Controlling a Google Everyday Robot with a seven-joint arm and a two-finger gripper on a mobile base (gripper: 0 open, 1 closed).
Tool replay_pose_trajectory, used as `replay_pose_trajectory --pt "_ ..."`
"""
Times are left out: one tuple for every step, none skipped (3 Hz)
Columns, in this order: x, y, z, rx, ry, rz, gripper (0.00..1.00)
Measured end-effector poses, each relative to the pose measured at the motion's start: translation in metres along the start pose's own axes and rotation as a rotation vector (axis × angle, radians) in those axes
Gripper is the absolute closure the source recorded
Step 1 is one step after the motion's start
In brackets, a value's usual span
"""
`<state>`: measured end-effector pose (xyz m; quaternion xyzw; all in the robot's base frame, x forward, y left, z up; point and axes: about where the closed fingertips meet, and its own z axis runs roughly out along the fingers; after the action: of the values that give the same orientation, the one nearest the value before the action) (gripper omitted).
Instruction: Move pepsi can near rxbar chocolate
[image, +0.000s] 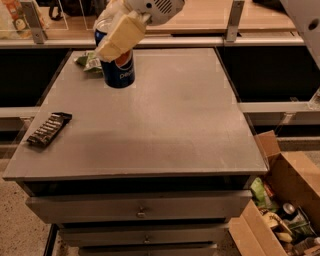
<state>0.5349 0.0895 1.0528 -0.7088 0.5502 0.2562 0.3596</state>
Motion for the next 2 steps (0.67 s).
replay_pose_trajectory --pt "0.003 0.000 0.028 -0.019 0.004 0.015 1.00" --pt "0.014 -0.001 0.060 -0.042 0.016 0.043 1.00"
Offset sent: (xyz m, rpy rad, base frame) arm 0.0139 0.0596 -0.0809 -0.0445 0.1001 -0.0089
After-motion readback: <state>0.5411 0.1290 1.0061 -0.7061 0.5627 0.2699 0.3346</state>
